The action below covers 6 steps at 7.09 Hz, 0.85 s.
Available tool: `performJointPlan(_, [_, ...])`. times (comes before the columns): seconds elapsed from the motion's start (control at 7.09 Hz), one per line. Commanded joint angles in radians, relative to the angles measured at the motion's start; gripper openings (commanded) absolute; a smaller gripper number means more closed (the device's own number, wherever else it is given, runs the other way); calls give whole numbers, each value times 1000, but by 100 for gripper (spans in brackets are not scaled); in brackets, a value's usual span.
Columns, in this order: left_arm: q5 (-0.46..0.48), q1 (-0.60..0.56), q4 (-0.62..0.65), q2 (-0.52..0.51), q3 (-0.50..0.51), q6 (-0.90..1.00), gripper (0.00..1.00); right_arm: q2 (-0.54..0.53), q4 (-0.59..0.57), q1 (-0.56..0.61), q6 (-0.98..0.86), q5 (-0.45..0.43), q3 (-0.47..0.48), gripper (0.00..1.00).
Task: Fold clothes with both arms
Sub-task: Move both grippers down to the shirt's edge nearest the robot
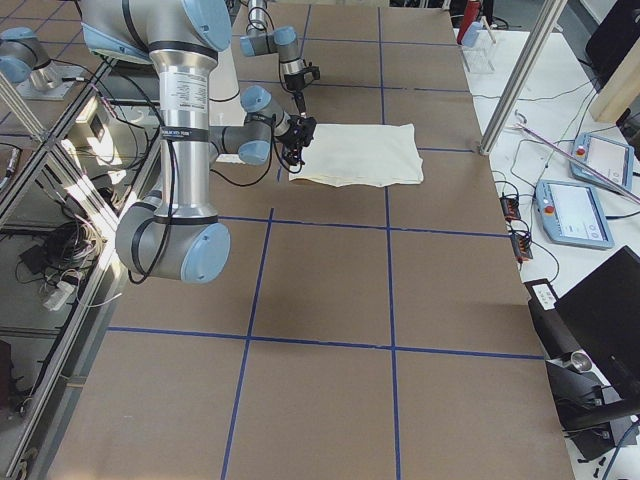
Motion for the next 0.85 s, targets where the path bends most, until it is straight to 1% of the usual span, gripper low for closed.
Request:
performJointPlan(0.0, [0,21,28,-18,6,-1,62,-2,1,1,4,-1,-3,100])
performJointPlan(0.28, [2,23,26,-25,38,7,61,-2,1,1,4,-5,-3,100])
performJointPlan(0.56, [2,23,26,-32,43,8,59,-2,1,1,11,-15,-5,100])
performJointPlan(0.71, [2,23,26,-35,43,7,55,-2,1,-1,11,-15,-5,100])
